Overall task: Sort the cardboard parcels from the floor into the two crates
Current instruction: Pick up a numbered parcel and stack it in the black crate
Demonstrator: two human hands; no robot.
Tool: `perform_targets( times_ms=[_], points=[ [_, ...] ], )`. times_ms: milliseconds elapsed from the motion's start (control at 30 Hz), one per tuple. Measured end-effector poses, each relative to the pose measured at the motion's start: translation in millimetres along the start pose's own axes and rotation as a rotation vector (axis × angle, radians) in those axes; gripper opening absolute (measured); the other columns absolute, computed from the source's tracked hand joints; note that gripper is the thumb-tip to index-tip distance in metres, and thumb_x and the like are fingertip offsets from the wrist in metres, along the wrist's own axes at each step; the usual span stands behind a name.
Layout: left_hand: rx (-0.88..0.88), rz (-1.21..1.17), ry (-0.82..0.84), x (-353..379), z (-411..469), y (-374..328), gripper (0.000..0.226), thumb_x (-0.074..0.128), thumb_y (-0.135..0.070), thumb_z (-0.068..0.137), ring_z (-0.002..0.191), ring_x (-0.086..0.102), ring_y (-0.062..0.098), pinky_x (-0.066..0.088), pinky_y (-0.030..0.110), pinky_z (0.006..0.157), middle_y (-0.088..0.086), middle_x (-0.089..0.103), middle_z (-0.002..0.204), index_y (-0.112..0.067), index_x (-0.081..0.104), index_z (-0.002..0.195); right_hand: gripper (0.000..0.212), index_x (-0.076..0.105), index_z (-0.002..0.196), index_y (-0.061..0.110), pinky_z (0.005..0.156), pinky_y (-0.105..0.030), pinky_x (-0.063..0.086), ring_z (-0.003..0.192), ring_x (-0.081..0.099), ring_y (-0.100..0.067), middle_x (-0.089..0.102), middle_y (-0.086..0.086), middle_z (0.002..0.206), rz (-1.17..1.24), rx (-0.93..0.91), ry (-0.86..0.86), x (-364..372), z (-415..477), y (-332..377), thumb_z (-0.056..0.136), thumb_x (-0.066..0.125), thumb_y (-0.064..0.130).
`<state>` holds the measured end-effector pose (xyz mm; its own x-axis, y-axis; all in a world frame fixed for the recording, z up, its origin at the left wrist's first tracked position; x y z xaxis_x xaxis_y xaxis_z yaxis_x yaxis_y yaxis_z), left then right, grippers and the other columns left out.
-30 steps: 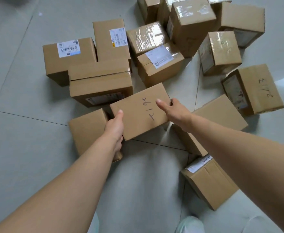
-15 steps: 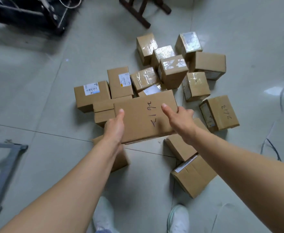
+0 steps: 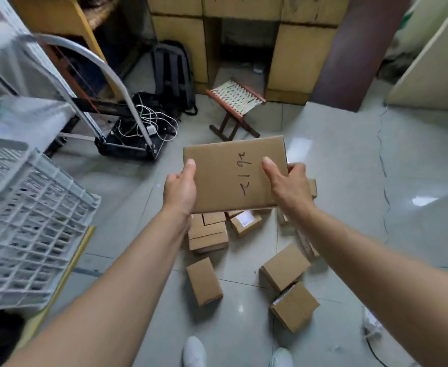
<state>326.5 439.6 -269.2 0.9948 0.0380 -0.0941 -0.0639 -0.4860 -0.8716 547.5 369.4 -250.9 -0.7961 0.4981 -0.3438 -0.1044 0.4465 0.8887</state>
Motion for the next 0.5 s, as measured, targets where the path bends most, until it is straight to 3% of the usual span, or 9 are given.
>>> perform_targets(
  times_ms=[67, 100, 167, 233, 400, 500],
  points=[
    [0.076, -0.003, -0.008, -14.7, -24.9, -45.3, 0.061, 0.052, -0.056, 0.08, 0.1, 0.063, 0.027, 0.053, 0.045, 0.089, 0.012, 0.065, 0.113, -0.004, 0.058, 0.112, 0.044, 0.037, 0.113, 0.012, 0.047, -0.007, 0.039, 0.071, 0.046, 0.0, 0.048, 0.007, 0.088, 0.035, -0.042, -0.014, -9.7, -24.8, 45.0, 0.093, 0.055, 0.045],
    [0.105, -0.002, -0.014, -23.2, -37.3, -65.1, 0.056, 0.052, -0.053, 0.084, 0.102, 0.063, 0.027, 0.052, 0.046, 0.091, 0.012, 0.065, 0.113, -0.005, 0.058, 0.111, 0.044, 0.036, 0.112, 0.012, 0.053, -0.01, 0.043, 0.074, 0.05, -0.002, 0.049, 0.006, 0.09, 0.062, -0.064, -0.027, -13.1, -37.0, 64.4, 0.092, 0.055, 0.047],
    [0.158, -0.006, -0.012, -39.5, -59.3, -98.4, 0.043, 0.05, -0.05, 0.089, 0.101, 0.062, 0.026, 0.052, 0.045, 0.09, 0.009, 0.064, 0.111, -0.009, 0.057, 0.102, 0.05, 0.037, 0.115, 0.012, 0.072, -0.029, 0.055, 0.088, 0.058, -0.013, 0.052, 0.001, 0.101, 0.096, -0.098, -0.042, -16.6, -58.7, 94.7, 0.09, 0.055, 0.051],
    [0.211, -0.013, -0.018, -57.6, -81.6, -125.1, 0.04, 0.05, -0.052, 0.086, 0.095, 0.061, 0.025, 0.051, 0.046, 0.092, 0.008, 0.064, 0.105, -0.013, 0.054, 0.093, 0.057, 0.037, 0.12, 0.011, 0.086, -0.041, 0.054, 0.099, 0.058, -0.02, 0.052, -0.003, 0.11, 0.098, -0.118, -0.043, -17.9, -81.8, 119.6, 0.088, 0.054, 0.055],
    [0.272, -0.072, -0.085, -107.6, -125.5, -165.2, 0.045, 0.048, -0.049, 0.092, 0.099, 0.061, 0.024, 0.052, 0.043, 0.088, 0.007, 0.064, 0.109, -0.009, 0.056, 0.11, 0.053, 0.038, 0.119, 0.011, 0.081, -0.035, 0.053, 0.099, 0.056, -0.018, 0.053, -0.007, 0.115, 0.176, -0.203, -0.004, -8.8, -128.8, 168.7, 0.09, 0.055, 0.052],
    [0.297, -0.133, -0.168, -139.3, -148.3, -181.2, 0.039, 0.049, -0.046, 0.093, 0.094, 0.059, 0.022, 0.053, 0.04, 0.08, 0.007, 0.061, 0.107, -0.011, 0.05, 0.109, 0.048, 0.037, 0.116, 0.014, 0.087, -0.042, 0.054, 0.102, 0.056, -0.021, 0.052, -0.006, 0.112, 0.194, -0.259, 0.062, 7.2, -150.9, 193.3, 0.091, 0.054, 0.052]
  ],
)
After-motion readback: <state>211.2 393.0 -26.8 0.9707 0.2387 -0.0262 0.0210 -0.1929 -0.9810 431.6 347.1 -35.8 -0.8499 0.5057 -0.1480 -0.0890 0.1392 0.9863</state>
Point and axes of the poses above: each hand's wrist, its own z-axis towards the middle knuckle, its own x-axis out of the palm, y = z × x, the point moved 7 cm from there along z, towards the middle knuckle
